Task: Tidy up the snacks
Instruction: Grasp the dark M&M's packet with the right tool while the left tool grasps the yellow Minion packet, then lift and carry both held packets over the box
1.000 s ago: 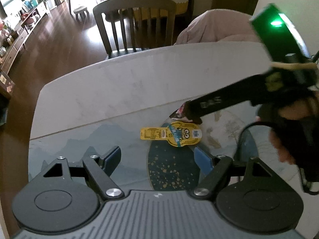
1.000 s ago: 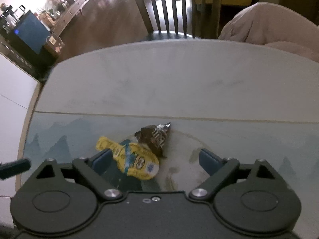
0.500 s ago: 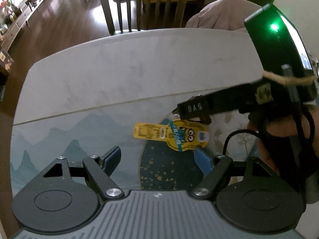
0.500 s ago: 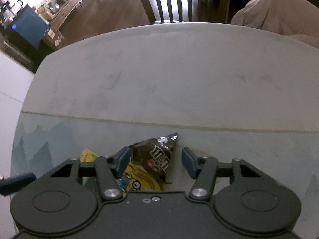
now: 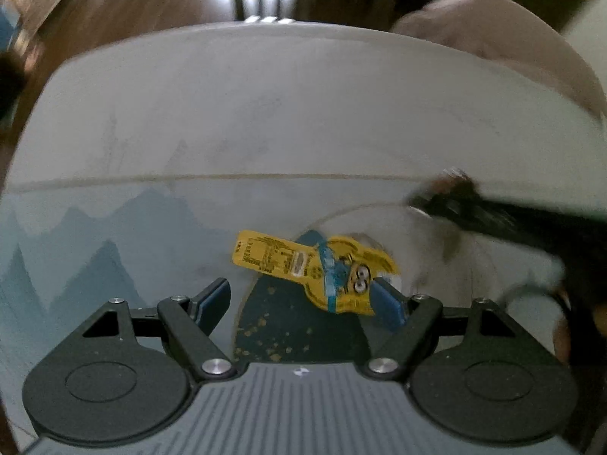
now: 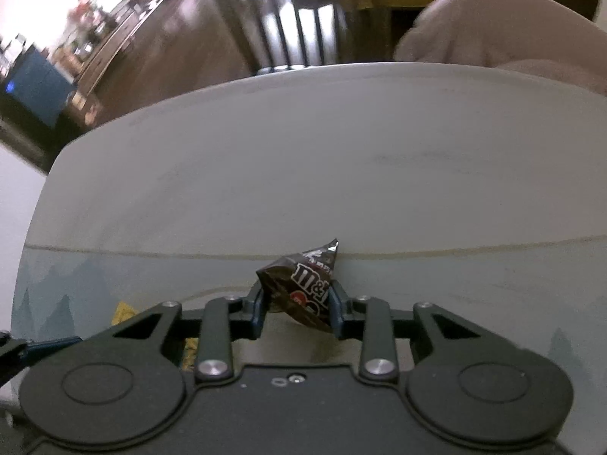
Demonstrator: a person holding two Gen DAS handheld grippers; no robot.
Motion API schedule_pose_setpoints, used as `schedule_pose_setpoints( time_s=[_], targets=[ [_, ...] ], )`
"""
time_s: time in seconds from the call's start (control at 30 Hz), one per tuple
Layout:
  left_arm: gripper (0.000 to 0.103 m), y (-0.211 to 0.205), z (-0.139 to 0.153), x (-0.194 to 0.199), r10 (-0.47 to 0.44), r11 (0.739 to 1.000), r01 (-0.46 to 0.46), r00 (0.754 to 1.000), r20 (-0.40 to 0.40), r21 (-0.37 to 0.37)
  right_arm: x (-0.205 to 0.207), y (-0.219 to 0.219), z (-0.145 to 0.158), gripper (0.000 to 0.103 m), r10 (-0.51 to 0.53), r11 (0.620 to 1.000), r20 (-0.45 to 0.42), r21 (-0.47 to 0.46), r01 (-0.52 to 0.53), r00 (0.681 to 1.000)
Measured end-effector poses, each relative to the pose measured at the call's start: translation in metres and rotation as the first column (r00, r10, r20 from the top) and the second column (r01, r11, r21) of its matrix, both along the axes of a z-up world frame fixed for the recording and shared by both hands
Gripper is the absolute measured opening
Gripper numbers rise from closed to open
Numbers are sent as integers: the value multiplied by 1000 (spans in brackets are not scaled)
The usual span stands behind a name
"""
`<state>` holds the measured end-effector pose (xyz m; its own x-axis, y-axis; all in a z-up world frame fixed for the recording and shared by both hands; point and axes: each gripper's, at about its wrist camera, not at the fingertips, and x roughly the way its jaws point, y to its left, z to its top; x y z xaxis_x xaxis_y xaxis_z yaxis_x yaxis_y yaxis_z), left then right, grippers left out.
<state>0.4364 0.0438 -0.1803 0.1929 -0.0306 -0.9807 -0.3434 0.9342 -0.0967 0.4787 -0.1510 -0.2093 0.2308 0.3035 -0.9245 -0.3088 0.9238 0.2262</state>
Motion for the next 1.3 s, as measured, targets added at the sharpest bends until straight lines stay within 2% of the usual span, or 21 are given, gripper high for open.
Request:
schedule_pose_setpoints(
  time_s=[0.07,0.13,0.3,0.47,0.6,0.7,0.77,0.8,0.87,1.03,1.3],
  targets=[
    [80,7,-8,5,92,995,-93,996,-21,-25,-2,-12,2,31,-20,1000,6,3,20,1000],
    [80,7,-16,12,160,987,-161,986,-50,-20,-5,-21,3,31,-31,1000,10,1,31,999],
    [80,-5,-28,23,217,976,-218,973,-73,1,-15,-34,1,31,-34,999,11,-11,34,999],
    [80,-9,-31,25,289,957,-289,955,-64,4,-18,-43,1,31,-45,999,7,-7,45,999],
    [80,-17,-30,26,275,961,-273,960,-53,29,-18,-46,2,31,-44,999,10,-7,44,999],
    [75,-21,-27,19,252,967,-250,967,-35,52,-19,-42,2,31,-37,999,12,-10,37,999],
    [65,-20,-25,13,233,971,-231,972,-22,67,-19,-39,1,31,-34,999,13,-13,35,999],
    [57,-20,-23,11,223,972,-221,975,-18,75,-20,-40,1,31,-34,999,14,-13,34,999],
    [51,-16,-20,6,203,977,-202,979,-11,65,-21,-38,2,31,-33,999,15,-13,33,999],
    [51,4,-17,-8,164,986,-164,986,15,17,-30,-34,2,31,-4,1000,12,-19,4,1000],
    [51,34,-6,-32,208,978,-207,978,32,-28,-50,-32,11,31,26,1000,-1,-18,-26,1000]
  ],
)
